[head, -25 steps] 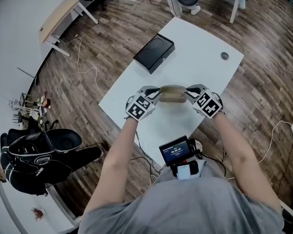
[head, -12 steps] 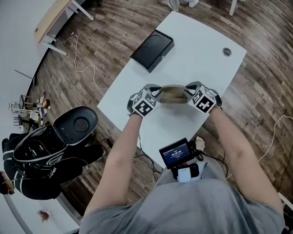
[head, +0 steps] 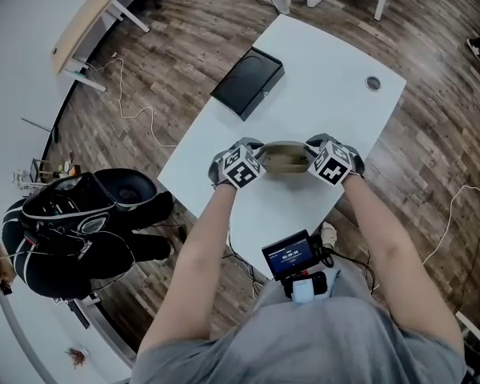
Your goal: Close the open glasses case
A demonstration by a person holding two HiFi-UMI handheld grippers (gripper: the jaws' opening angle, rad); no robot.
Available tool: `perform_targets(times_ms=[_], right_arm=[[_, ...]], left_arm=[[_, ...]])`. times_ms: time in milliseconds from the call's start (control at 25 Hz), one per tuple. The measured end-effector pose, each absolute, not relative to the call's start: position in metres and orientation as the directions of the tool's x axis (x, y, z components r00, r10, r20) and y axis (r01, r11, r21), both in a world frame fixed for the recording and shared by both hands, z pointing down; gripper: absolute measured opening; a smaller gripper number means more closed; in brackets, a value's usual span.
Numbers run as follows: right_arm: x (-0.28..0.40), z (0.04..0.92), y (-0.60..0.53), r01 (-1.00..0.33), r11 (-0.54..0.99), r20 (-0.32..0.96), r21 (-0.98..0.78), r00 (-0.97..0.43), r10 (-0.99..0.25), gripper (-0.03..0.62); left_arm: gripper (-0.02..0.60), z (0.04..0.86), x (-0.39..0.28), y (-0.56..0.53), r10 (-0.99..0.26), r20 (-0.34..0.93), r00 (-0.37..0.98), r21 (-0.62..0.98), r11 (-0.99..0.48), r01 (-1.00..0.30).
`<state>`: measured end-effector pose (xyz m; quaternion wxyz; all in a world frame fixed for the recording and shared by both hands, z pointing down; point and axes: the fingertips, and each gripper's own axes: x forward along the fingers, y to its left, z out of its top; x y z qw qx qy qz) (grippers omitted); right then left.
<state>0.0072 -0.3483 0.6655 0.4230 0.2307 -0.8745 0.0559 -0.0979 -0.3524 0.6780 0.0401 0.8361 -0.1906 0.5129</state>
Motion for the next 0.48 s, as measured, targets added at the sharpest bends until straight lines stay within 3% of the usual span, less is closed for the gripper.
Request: perform_targets(times_ms=[480], right_arm=[[0.0058, 0.6707, -0.351, -0.401, 0.907, 0.791, 0.131, -0.509, -0.34, 0.035]], left_arm=[[0.041, 0.6846, -0.0992, -0.3586, -0.293, 0.877, 0.381, -0.171, -0.931, -0.323]])
